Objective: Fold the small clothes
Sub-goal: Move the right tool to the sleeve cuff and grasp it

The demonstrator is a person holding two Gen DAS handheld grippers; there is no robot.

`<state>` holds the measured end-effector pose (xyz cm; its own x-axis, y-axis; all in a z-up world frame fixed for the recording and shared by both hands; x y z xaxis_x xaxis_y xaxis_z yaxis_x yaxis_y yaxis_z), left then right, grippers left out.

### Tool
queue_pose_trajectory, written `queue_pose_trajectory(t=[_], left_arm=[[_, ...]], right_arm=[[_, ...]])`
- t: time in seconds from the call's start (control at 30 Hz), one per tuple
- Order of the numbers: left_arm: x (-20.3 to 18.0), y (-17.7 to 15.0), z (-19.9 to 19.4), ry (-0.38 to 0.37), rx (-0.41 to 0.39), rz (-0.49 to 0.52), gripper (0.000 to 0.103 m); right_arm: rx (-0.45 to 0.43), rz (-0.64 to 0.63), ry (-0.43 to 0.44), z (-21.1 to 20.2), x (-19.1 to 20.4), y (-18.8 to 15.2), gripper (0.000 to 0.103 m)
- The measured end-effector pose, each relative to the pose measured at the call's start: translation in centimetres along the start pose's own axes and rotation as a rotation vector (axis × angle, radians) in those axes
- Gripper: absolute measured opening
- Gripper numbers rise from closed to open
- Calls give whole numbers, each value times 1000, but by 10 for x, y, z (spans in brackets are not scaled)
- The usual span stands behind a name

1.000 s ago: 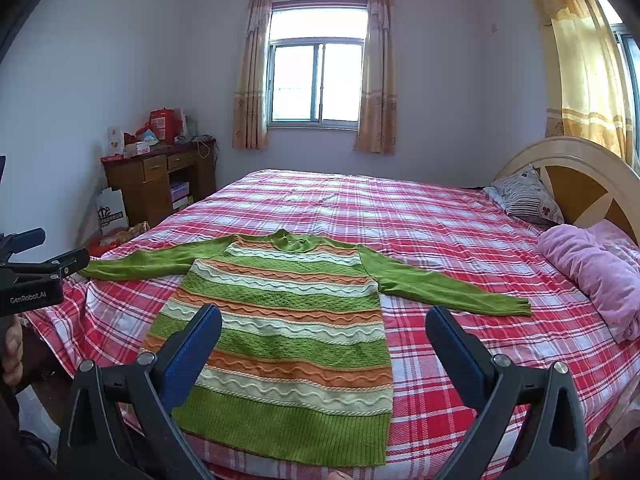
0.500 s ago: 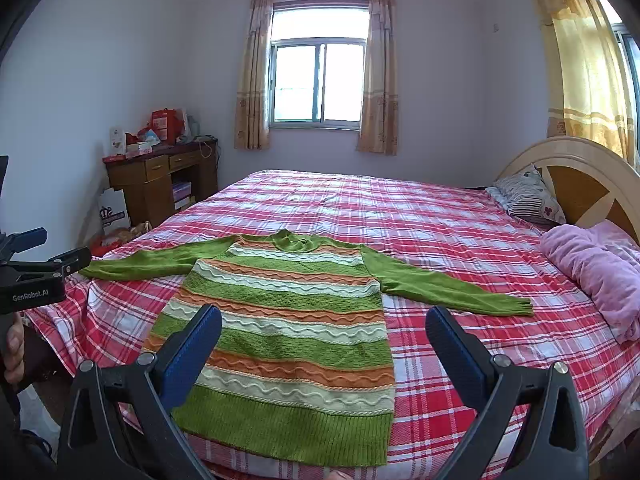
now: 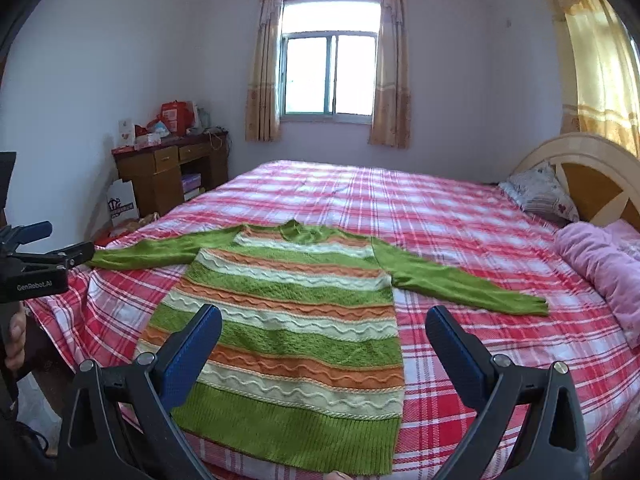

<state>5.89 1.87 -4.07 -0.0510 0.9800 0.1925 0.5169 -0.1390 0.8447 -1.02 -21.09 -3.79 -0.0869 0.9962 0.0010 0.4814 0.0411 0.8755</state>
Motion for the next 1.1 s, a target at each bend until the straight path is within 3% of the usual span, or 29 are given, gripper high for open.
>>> queue_pose_trajectory(t=[0.5,0.83,1.1], left_arm=[[-28,-3,105,22,149,69,103],[-55,8,160,17,197,100,103],[-87,16,201,7,193,118,103]], right_arm=[[121,159,-54,86,-79,-19,102],[208,234,-117,134,-137,-29,102],[239,351,-184,161,-209,-43,102]])
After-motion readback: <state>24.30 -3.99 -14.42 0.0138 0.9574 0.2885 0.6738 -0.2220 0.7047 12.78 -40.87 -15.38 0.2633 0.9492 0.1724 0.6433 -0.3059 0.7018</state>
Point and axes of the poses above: each gripper's, at about its wrist camera, not at the fingertips, and z roughly the way its jaws point, x to its left, y to its top, the point moved 3 cm from there along z, roughly the way its jaws point, and after that the axes turned 5 degrees about y, right-handed, at the moved point
